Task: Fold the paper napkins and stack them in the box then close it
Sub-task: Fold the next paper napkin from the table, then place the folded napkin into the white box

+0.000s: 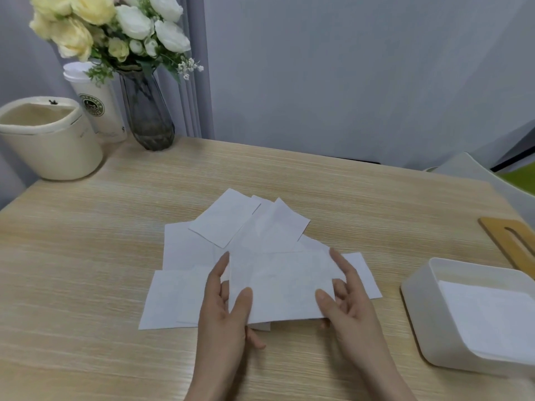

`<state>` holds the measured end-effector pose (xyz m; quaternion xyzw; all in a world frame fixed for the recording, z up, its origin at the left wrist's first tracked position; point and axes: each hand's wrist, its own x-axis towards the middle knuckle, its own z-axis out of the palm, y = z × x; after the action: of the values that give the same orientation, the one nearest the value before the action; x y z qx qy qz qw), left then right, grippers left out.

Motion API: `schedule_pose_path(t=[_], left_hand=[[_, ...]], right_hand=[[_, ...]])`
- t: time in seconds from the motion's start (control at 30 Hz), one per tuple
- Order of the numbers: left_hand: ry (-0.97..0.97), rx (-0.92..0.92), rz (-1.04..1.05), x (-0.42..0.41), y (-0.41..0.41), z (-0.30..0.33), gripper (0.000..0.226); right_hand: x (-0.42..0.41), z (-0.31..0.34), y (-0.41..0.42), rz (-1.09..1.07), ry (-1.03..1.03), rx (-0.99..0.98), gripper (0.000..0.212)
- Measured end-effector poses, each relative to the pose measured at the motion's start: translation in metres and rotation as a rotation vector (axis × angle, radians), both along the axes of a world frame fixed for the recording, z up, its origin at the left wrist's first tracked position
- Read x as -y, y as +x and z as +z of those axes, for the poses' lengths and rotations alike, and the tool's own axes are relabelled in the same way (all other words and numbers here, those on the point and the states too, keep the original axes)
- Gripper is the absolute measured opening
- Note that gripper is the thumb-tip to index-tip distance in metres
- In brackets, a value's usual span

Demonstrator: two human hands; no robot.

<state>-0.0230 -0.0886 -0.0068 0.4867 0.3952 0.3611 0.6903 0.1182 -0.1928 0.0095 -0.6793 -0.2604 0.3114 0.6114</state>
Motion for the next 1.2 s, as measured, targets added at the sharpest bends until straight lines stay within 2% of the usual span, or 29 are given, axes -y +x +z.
schedule_pose_path(t=[0.07,0.1,0.2,0.3,0.57,0.73,0.97,1.2], left_hand=[[0.050,-0.018,-0.044,0.001,0.002,0.003,0.071],[0.068,-0.024,-0.068,0.001,0.003,0.005,0.069],[0.089,-0.025,-0.124,0.003,0.009,0.011,0.051],[0.099,-0.038,-0.141,0.009,0.019,0.017,0.040],[0.221,-0.096,-0.255,0.040,0.067,0.033,0.035],[0.359,-0.149,-0.392,0.064,0.110,0.043,0.030],[0.560,-0.203,-0.521,0.104,0.163,0.047,0.041],[0.917,-0.267,-0.567,0.123,0.186,0.031,0.033]], right_hand=[[0.006,0.004,0.006,-0.046,0.029,0.030,0.063],[0.010,0.007,0.009,-0.059,0.036,0.057,0.059],[0.019,0.015,0.017,-0.021,0.030,0.136,0.039],[0.031,0.024,0.026,-0.036,-0.005,0.202,0.035],[0.084,0.058,0.060,-0.247,-0.044,0.393,0.027],[0.121,0.062,0.091,-0.371,-0.097,0.487,0.025],[0.173,0.054,0.132,-0.507,-0.207,0.594,0.022],[0.205,0.041,0.147,-0.532,-0.365,0.732,0.030]])
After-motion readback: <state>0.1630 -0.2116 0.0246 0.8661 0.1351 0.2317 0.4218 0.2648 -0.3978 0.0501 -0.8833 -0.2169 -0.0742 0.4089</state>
